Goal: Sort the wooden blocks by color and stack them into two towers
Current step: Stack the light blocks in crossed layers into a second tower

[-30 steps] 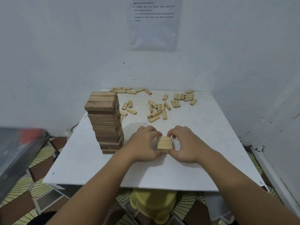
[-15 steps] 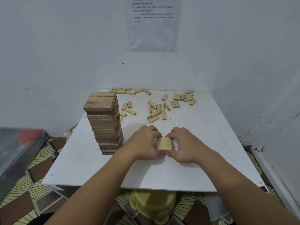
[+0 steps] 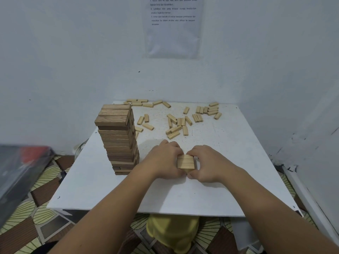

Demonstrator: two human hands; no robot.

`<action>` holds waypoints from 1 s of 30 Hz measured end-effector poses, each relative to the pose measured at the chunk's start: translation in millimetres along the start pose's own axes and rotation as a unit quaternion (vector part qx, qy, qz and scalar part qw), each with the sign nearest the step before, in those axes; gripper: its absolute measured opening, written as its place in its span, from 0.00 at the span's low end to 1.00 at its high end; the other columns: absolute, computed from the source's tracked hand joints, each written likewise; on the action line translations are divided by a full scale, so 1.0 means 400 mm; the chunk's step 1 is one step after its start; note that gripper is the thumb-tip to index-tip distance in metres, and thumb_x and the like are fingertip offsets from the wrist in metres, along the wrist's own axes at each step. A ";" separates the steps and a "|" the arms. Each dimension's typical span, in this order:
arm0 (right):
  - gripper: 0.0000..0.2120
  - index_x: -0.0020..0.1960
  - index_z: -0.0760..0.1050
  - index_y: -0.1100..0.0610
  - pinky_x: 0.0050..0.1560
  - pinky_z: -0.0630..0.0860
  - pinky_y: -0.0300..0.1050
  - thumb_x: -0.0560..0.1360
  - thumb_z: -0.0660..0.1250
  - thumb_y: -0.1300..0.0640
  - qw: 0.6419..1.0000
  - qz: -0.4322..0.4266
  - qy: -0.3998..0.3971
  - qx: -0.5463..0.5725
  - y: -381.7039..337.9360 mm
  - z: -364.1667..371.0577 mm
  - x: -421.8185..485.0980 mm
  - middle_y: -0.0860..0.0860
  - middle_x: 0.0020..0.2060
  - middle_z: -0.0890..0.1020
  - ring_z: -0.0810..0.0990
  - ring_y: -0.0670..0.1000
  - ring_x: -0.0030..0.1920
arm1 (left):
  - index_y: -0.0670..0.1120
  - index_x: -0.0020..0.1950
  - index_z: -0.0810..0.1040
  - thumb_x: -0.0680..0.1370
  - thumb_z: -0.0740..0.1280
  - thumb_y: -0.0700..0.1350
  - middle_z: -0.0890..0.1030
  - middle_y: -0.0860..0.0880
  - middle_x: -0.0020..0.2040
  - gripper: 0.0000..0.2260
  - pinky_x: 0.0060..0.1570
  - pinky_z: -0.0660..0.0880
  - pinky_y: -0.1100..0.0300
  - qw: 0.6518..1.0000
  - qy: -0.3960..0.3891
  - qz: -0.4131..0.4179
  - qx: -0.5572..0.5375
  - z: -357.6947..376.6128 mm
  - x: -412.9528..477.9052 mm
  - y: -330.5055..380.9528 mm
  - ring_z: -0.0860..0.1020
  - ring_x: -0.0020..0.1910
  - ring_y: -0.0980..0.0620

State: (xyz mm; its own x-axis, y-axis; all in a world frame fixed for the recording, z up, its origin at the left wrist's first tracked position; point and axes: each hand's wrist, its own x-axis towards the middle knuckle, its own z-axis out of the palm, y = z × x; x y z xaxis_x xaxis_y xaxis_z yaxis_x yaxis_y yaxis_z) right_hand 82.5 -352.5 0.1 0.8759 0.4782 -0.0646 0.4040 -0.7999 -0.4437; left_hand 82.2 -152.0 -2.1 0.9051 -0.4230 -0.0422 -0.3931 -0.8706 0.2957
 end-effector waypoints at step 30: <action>0.09 0.44 0.79 0.51 0.45 0.80 0.53 0.67 0.77 0.52 0.999 0.026 -0.007 0.025 -0.016 -0.002 0.003 0.46 0.43 0.78 0.79 0.49 0.42 | 0.51 0.48 0.82 0.62 0.77 0.62 0.77 0.55 0.49 0.21 0.46 0.80 0.49 0.997 -0.049 -0.050 -0.038 -0.026 0.019 0.022 0.78 0.46 0.53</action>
State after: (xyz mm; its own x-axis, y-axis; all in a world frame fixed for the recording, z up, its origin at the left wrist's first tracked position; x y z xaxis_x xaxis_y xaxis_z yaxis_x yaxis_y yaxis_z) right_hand 81.3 -347.0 3.8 0.8915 0.4415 -0.1013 0.3434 -0.8047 -0.4843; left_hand 87.3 -160.2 10.1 0.9174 -0.3615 -0.1663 -0.2855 -0.8892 0.3576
